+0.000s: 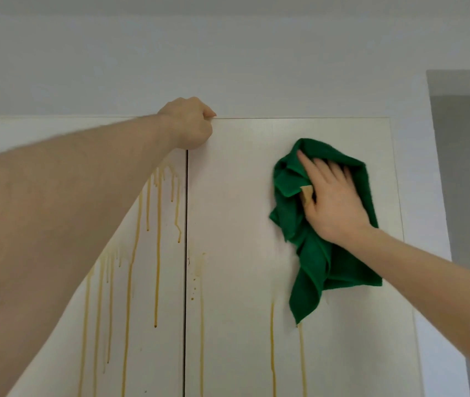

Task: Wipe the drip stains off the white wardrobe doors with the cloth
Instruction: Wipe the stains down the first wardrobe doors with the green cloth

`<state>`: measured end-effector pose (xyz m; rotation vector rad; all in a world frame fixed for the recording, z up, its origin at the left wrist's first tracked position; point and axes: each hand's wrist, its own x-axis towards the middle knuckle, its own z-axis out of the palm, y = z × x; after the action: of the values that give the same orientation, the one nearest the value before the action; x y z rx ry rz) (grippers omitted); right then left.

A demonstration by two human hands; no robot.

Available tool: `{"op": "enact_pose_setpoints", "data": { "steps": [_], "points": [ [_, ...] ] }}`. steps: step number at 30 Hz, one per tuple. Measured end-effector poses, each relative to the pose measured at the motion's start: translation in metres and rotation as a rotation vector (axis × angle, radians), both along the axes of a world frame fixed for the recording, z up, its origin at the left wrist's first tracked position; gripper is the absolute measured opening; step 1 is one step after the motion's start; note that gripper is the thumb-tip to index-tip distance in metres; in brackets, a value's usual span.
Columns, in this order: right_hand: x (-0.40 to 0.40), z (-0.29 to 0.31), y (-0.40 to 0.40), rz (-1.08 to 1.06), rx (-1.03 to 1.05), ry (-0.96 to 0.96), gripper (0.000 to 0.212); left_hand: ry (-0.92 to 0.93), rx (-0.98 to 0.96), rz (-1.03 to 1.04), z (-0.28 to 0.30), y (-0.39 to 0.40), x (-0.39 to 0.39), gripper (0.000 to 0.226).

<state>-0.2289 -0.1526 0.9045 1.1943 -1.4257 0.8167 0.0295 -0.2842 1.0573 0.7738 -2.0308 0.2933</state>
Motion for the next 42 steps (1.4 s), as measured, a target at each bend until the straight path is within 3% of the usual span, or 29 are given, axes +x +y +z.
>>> {"op": "enact_pose_setpoints", "data": {
  "steps": [5, 10, 18, 22, 24, 27, 32, 42],
  "points": [
    [-0.028, 0.011, 0.029, -0.045, -0.083, -0.111, 0.066, -0.034, -0.024, 0.01, -0.005, 0.002, 0.002, 0.052],
    [0.0, 0.017, 0.033, 0.135, -0.107, -0.218, 0.075, -0.052, -0.051, 0.054, -0.012, 0.006, 0.001, 0.057],
    [0.093, -0.007, -0.002, 0.172, 0.155, 0.151, 0.077, -0.076, -0.045, 0.074, -0.012, 0.007, 0.003, 0.063],
    [0.121, -0.032, -0.041, 0.289, 0.247, 0.154, 0.066, -0.076, -0.033, 0.076, -0.011, 0.008, 0.003, 0.063],
    [0.127, -0.047, -0.059, 0.264, 0.304, 0.147, 0.07, -0.072, -0.04, 0.072, -0.012, 0.009, 0.003, 0.064],
    [0.12, -0.059, -0.072, 0.201, 0.313, 0.203, 0.083, -0.073, -0.055, 0.065, -0.012, 0.008, 0.002, 0.063],
    [0.101, -0.055, -0.067, 0.196, 0.273, 0.252, 0.078, -0.044, -0.062, 0.062, -0.01, 0.002, 0.0, 0.062],
    [0.028, -0.017, -0.021, 0.051, 0.075, 0.07, 0.07, -0.037, -0.118, 0.054, -0.012, 0.0, 0.002, 0.057]
  ]
}}
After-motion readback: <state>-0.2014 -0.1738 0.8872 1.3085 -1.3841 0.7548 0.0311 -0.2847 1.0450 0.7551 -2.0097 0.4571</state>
